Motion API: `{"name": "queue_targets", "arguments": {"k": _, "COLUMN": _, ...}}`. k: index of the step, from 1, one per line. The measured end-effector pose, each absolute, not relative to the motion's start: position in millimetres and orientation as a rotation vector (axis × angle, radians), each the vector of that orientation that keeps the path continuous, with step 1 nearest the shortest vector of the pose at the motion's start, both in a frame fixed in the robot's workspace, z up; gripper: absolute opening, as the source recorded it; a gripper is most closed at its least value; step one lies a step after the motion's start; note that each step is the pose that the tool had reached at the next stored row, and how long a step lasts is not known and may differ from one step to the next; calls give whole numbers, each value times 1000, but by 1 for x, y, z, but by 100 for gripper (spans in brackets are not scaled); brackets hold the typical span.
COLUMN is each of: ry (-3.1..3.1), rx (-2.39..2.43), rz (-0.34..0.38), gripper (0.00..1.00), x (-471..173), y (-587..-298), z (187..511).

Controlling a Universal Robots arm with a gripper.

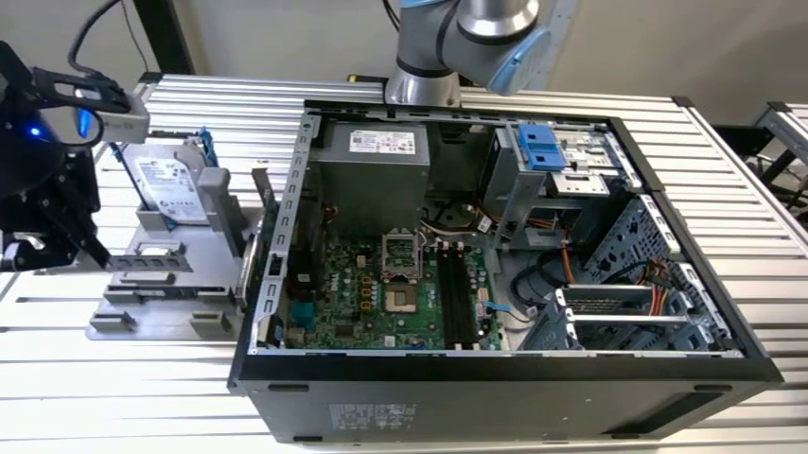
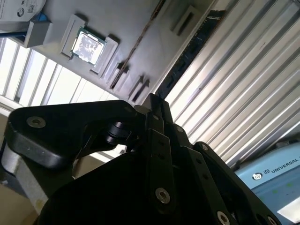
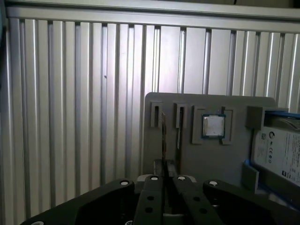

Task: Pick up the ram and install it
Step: 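Pick up the ram and move it above insertion slot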

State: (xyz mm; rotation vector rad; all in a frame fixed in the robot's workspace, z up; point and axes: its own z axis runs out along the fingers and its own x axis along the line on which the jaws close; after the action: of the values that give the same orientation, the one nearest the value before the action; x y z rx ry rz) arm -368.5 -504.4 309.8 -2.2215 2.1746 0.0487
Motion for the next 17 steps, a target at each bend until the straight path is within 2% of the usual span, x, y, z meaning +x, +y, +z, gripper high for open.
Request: {"name": "queue_targets", "arguments": {"k": 17, "ry": 2175, "rx": -2221, "rz": 49, "gripper": 0, "x": -369, "y": -504, "z": 342}}
